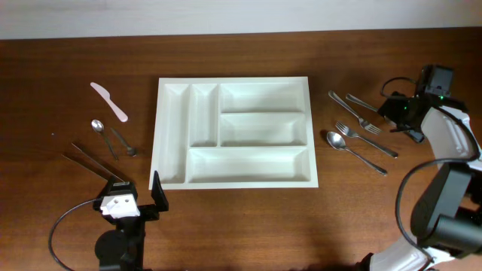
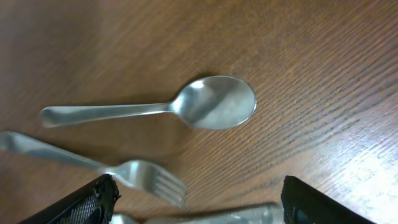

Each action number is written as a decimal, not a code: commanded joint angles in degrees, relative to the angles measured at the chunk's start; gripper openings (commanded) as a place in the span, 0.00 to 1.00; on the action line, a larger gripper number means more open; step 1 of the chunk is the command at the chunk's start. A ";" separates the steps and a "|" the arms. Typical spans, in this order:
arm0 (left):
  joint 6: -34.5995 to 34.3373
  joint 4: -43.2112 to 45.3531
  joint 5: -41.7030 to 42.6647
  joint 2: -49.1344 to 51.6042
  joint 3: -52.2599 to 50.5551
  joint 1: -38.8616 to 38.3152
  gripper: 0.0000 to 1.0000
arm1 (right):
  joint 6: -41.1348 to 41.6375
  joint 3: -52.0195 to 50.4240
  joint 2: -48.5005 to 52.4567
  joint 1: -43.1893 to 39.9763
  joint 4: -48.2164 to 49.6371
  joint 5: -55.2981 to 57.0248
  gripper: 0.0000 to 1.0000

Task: Pack container
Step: 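Move the right gripper to the top-right spoon and grasp it, then carry the spoon with the right gripper into the tray's upper compartment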

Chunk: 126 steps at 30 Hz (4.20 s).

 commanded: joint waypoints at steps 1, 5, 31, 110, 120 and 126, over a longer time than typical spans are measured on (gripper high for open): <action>0.66 0.33 0.46 -0.33 -0.44 0.28 0.99 | 1.97 0.52 3.56 -2.56 1.55 1.38 0.86; 0.68 0.33 0.46 -0.33 -0.44 0.28 0.99 | 1.92 0.52 6.01 -5.49 3.32 -0.85 0.86; 0.68 0.33 0.46 -0.33 -0.44 0.28 0.99 | -1.27 0.52 14.29 -7.19 14.93 -22.67 0.80; 0.66 0.33 0.46 -0.33 -0.44 0.28 0.99 | -13.00 20.96 13.11 15.80 1.84 -36.28 0.04; 0.68 0.33 0.46 -0.33 -0.44 0.28 0.99 | -9.81 20.76 15.10 21.27 -0.76 -24.04 0.04; 0.68 0.33 0.46 -0.33 -0.44 0.28 0.99 | -9.81 20.76 16.63 24.96 -1.64 -22.58 0.04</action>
